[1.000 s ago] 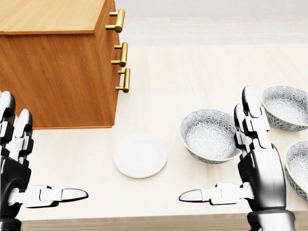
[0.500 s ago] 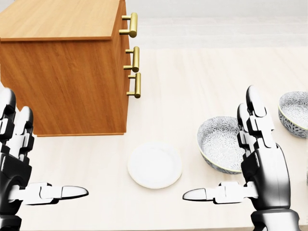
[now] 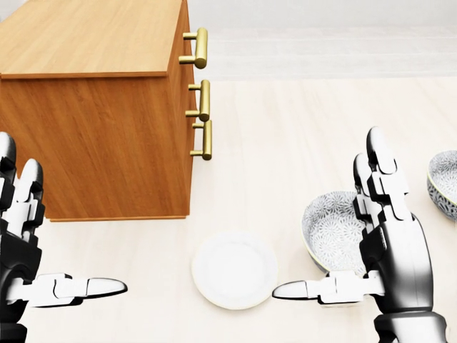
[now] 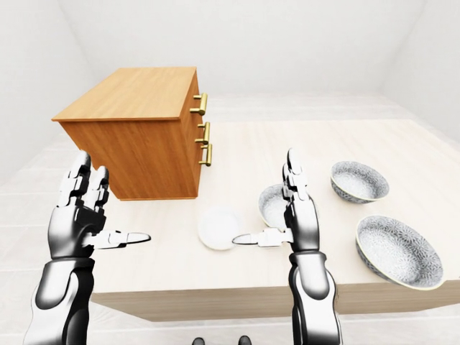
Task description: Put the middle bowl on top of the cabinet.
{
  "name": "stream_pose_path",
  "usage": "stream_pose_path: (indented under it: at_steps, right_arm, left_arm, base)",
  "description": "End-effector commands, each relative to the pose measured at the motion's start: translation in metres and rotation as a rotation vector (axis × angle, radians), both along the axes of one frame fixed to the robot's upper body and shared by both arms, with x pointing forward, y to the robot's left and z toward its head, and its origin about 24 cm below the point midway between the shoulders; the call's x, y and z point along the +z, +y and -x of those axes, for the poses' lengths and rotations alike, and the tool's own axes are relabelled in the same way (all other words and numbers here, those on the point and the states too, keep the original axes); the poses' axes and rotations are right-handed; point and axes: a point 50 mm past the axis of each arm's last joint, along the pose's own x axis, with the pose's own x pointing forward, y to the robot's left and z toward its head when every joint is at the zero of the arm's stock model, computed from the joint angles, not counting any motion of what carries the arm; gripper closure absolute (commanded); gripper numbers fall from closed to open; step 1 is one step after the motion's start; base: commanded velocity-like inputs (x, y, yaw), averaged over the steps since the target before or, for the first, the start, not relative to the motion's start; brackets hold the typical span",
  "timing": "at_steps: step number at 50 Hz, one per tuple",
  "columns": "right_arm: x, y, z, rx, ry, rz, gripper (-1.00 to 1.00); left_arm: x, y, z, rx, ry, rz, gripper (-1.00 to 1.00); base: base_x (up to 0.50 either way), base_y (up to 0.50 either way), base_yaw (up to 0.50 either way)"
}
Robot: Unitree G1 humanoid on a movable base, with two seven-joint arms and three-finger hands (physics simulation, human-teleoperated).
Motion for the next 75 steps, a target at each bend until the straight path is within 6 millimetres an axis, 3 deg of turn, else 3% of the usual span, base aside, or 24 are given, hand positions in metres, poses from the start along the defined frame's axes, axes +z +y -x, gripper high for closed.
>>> stream_pose_path:
  at_steps: [1,29,58,65,75]
  right_arm:
    - [-0.001,0.001,-0.001,0.002,0.007,0.009,-1.0]
    - [-0.001,-0.001,0.004,0.018,0.009,0.032,-1.0]
    - [-0.006,-0.003,0.008,-0.012,0.049,0.155,-1.0]
    - [-0.033,0.009,0.02,0.04,0.192,0.434,-1.0]
    - [-0.05,0.011,0.038,-0.037,0.284,0.685,-1.0]
  left_arm:
    - [-0.001,0.001,-0.001,0.007,0.005,0.003,-1.0]
    - [0.008,0.004,0.005,0.008,-0.035,0.0,-1.0]
    - [0.005,0.008,0.007,0.024,-0.02,-0.013,-1.0]
    - [0.009,0.009,0.01,0.03,-0.037,-0.025,-1.0]
    - [0.006,0.008,0.008,0.031,-0.023,-0.027,-1.0]
  base:
    - [0.47,0.15,0.0]
    - [0.21,0.02,0.0]
    - [0.0,0.0,0.0]
    - [0.0,0.0,0.0]
    - [0.0,0.0,0.0]
